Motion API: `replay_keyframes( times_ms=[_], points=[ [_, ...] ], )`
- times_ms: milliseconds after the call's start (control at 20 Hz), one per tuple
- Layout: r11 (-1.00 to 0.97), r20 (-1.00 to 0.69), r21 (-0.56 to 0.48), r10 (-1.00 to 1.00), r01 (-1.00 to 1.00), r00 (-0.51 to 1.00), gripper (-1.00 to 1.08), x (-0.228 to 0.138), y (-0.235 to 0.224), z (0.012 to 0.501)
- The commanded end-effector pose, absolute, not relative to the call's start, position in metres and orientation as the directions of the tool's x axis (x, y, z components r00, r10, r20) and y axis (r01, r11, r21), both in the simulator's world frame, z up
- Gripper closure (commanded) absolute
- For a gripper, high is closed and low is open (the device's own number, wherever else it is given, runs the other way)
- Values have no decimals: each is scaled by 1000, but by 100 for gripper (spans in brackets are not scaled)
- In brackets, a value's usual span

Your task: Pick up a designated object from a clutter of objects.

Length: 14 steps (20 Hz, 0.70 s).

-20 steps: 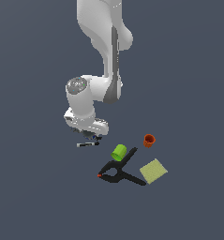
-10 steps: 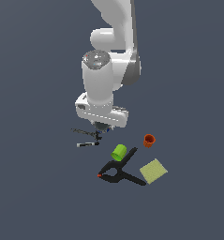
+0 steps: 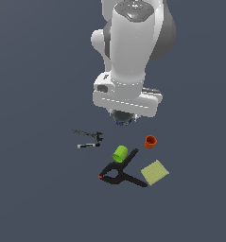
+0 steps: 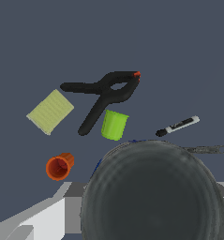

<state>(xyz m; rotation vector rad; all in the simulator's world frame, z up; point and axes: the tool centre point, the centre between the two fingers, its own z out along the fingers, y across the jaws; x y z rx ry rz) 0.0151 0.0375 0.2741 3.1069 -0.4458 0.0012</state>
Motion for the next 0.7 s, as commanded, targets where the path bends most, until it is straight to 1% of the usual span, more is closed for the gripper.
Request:
replay_keyframes(
  times_ms=[0,300,650],
  points=[
    [-960,1,2,-282,-282,960,108,21,55,297],
    [-960,0,1,-281,-281,960,108,33,87,336],
    [-960,0,0,-281,-281,960,108,42,107,361]
  ],
)
